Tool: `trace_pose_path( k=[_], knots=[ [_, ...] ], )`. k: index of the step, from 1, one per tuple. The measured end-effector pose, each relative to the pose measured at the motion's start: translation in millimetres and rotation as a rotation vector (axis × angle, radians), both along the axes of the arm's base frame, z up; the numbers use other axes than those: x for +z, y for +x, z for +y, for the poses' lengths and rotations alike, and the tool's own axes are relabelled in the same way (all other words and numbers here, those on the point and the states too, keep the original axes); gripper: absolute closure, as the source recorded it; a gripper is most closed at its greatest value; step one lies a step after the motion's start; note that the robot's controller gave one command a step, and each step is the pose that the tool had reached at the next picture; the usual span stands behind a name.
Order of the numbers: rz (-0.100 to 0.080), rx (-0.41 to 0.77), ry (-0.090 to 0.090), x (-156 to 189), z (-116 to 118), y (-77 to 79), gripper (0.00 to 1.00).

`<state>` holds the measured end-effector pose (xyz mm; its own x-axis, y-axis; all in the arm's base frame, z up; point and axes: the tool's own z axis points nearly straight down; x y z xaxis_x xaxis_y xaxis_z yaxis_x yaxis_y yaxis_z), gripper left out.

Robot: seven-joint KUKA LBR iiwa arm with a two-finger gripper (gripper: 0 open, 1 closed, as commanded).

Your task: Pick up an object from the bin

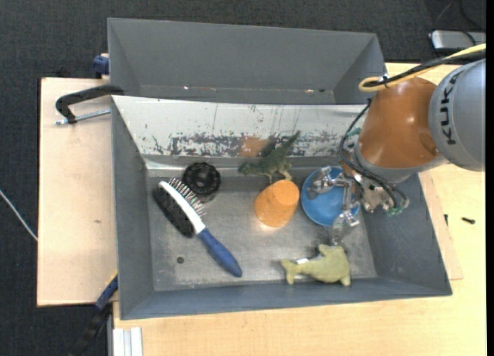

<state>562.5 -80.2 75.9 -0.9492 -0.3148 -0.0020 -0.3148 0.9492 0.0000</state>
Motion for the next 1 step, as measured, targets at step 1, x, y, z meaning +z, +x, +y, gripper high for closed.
trace_pose_path(
  k=[1],
  knots=[
    [-0.004,-0.004,-0.005,1.4,-3.0,0.4,1.00]
  ],
)
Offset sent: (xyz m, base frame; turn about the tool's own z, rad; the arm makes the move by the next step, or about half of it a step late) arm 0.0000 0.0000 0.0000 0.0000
